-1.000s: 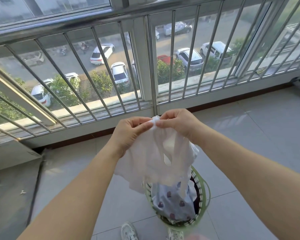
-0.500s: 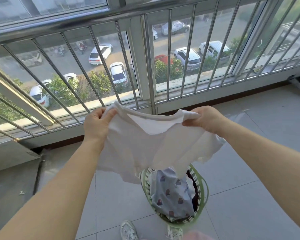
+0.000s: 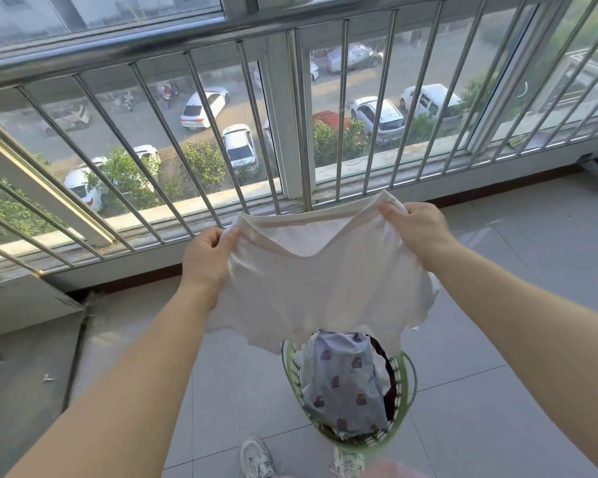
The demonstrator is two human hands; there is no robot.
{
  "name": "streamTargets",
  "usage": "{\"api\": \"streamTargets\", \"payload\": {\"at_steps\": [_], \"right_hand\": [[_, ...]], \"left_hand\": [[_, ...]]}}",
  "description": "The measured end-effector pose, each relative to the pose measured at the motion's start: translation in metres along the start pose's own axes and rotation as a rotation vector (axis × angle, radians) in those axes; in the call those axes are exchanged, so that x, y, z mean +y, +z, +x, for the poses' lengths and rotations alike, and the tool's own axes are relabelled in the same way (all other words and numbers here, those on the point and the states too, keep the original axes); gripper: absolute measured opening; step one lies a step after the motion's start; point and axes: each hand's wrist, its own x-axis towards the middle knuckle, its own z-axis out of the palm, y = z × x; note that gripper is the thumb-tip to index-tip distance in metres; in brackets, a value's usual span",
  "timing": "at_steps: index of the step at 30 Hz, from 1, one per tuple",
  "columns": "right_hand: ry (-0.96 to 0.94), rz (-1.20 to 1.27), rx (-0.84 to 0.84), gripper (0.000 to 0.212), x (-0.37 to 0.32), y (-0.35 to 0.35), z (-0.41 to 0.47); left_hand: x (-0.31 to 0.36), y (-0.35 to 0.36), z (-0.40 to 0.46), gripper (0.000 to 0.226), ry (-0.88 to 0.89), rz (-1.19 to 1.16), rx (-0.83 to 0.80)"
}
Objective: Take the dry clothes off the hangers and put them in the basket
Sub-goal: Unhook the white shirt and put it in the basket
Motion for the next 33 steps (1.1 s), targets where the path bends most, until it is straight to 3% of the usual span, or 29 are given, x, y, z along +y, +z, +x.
{"api": "streamTargets", "payload": {"at_steps": [5,11,18,21,25,26,28,31,33], "right_hand": [[0.067,0.101,0.013,0.051,-0.012,0.025,-0.013],[-0.069,0.038,-0.228,0.039,-0.02,0.053,-0.033],[-0.178,0.022,-0.444,0.05,-0.024,0.055,-0.046],[-0.243,-0.022,-0.567,0.033,-0.026,0.048,-0.048],[-0.316,-0.167,-0.5,0.011,-0.029,0.039,-0.044],[-0.309,-0.17,-0.486,0.014,-0.03,0.036,-0.043],[-0.291,-0.158,-0.48,0.017,-0.035,0.032,-0.043],[-0.31,-0.138,-0.536,0.02,-0.042,0.027,-0.046],[-0.326,-0.134,-0.572,0.017,-0.046,0.022,-0.046]], "left_hand": [[0.009,0.039,-0.02,0.029,-0.177,-0.183,-0.014],[0.031,0.072,-0.043,0.021,-0.17,-0.295,-0.203],[0.046,0.072,-0.057,0.021,-0.193,-0.362,-0.308],[0.05,0.069,-0.06,0.033,-0.236,-0.39,-0.303],[0.053,0.061,-0.062,0.035,-0.24,-0.378,-0.359],[0.052,0.059,-0.061,0.026,-0.181,-0.323,-0.348],[0.046,0.054,-0.056,0.005,0.082,0.002,-0.231],[0.04,0.048,-0.044,0.06,0.407,0.619,-0.093],[0.042,0.043,-0.038,0.065,0.48,0.855,-0.131]]}}
